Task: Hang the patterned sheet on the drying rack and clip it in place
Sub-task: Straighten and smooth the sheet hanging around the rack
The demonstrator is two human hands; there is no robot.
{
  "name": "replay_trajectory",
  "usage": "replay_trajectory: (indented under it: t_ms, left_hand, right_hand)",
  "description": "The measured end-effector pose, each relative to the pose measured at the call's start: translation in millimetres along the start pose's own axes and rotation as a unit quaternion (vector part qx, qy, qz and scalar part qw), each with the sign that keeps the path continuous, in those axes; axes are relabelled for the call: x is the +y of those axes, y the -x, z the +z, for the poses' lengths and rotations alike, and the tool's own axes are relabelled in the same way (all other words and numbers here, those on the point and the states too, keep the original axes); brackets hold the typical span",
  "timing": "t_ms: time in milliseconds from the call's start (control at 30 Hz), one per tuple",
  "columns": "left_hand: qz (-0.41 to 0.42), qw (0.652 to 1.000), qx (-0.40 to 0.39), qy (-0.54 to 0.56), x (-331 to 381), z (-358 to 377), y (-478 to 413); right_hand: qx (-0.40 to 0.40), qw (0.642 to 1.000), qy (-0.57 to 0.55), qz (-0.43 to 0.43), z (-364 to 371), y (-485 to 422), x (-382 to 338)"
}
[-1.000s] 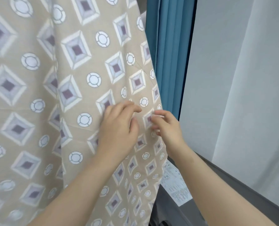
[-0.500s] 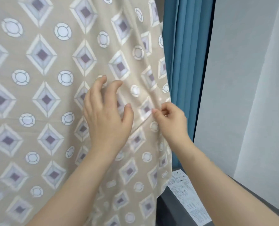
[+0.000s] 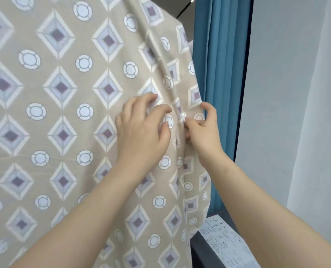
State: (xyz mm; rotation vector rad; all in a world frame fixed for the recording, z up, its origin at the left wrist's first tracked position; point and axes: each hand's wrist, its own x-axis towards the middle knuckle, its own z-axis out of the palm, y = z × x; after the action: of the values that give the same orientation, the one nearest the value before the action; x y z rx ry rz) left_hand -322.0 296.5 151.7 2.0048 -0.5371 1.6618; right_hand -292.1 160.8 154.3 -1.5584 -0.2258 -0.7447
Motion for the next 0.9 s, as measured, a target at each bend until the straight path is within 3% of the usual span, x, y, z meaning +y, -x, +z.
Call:
replay_trajectory:
  t_ms: [133, 467, 633, 800, 900]
  left_hand:
    - [0.04, 0.999, -0.005, -0.031, -1.2, 6.7, -19.0]
    - [0.118, 0.985, 0.014, -0.122, -10.0, 3.2, -72.2]
    - [0.153, 0.978, 0.033, -0.137, -14.5, 3.0, -94.3]
    - [0.168, 0.974, 0.053, -0.142, -24.7, 2.8, -114.0]
    - [0.164, 0.976, 0.073, -0.125, -27.1, 4.9, -125.9]
  right_hand:
    - [-0.011, 0.999, 0.034, 0.036, 10.0, -22.6, -12.3]
    - [0.155, 0.983, 0.07, -0.064, -7.0, -83.3, -26.2]
    - [-0.035, 0.997, 0.058, 0.049, 15.8, -97.0, -32.3]
    - [-0.05, 0.995, -0.035, -0.084, 37.7, -106.6, -81.9]
    - [-0.054, 0.989, -0.074, -0.115, 46.1, -109.1, -103.4]
